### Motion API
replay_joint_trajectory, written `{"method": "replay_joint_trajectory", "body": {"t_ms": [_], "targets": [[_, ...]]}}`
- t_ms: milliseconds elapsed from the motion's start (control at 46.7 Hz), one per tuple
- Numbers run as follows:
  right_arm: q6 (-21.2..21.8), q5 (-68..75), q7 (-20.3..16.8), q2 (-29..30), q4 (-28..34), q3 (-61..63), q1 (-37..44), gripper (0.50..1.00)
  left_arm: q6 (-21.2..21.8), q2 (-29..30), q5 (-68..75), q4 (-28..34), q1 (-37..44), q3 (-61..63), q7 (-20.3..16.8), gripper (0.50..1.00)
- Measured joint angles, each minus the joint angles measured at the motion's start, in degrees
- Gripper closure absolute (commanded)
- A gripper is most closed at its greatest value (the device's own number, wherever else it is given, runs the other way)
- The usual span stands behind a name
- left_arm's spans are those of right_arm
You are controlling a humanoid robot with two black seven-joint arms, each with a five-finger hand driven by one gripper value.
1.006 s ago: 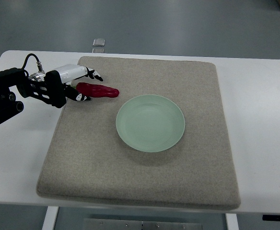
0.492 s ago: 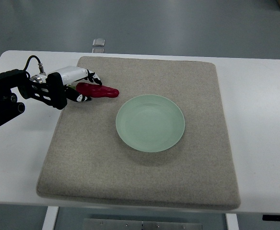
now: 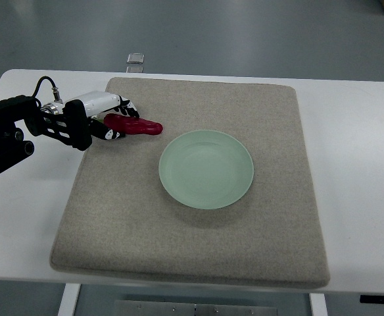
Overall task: Place red pepper on plate with left hand
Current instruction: 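Close the left hand fingers around the red pepper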
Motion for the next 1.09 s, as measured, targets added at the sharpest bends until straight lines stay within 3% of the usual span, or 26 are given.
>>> {"method": "replay_joint_trajectory", "body": {"t_ms": [64, 193, 235, 1091], "targets": [[0.0, 0.0, 0.0, 0.0, 0.0, 0.0, 0.0, 0.568, 0.0, 0.0, 0.0, 0.0, 0.0, 0.0, 0.0, 0.842], [0.0, 0.0, 0.0, 0.0, 0.0, 0.0, 0.0, 0.568, 0.0, 0.0, 0.0, 0.0, 0.0, 0.0, 0.0, 0.936], [0.0, 0.0, 0.0, 0.0, 0.0, 0.0, 0.0, 0.568, 0.0, 0.0, 0.0, 0.0, 0.0, 0.0, 0.0, 0.998], [0.0, 0.0, 0.0, 0.0, 0.0, 0.0, 0.0, 0.568, 1.5, -0.4, -0.2, 0.2, 0.1, 0.2, -0.4, 1.000]]}}
